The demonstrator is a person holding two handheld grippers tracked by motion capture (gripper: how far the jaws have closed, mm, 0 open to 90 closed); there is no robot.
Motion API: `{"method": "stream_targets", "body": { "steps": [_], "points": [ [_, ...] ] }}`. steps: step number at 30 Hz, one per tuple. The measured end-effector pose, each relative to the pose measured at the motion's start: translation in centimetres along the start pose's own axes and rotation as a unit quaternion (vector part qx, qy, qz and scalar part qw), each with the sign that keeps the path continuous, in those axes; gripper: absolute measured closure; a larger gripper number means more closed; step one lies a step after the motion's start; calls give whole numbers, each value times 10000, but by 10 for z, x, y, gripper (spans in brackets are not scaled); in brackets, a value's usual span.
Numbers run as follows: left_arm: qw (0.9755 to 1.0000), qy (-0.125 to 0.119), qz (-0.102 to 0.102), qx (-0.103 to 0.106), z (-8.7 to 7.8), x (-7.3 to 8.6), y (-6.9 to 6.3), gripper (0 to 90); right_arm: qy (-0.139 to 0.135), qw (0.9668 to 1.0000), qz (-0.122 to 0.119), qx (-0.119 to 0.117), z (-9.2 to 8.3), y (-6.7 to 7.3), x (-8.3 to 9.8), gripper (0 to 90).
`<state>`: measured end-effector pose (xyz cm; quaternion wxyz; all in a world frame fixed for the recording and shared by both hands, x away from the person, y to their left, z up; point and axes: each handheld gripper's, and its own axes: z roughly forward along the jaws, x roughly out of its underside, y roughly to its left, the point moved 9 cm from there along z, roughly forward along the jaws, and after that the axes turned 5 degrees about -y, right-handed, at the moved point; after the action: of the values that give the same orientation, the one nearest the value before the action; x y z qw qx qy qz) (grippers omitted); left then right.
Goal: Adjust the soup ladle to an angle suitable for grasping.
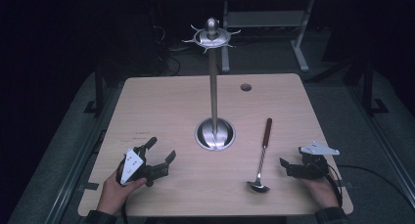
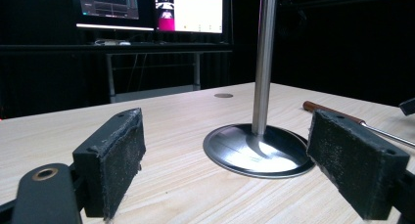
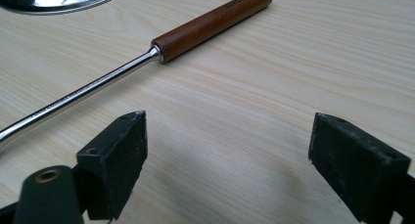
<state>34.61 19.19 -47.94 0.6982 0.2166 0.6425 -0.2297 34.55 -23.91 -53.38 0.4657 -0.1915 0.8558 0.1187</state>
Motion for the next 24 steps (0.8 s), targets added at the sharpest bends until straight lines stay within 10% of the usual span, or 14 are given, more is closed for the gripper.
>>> {"method": "stream_targets", "body": {
  "steps": [16, 24],
  "points": [
    [10000, -16, -22, 9, 0, 0, 0, 137, -263, 9994, -149, -143, 5, 2, -9, 601],
    [10000, 5, 20, 12, 0, 0, -1, 137, -526, 9981, 180, -283, 10, -4, -18, 865]
  ]
}}
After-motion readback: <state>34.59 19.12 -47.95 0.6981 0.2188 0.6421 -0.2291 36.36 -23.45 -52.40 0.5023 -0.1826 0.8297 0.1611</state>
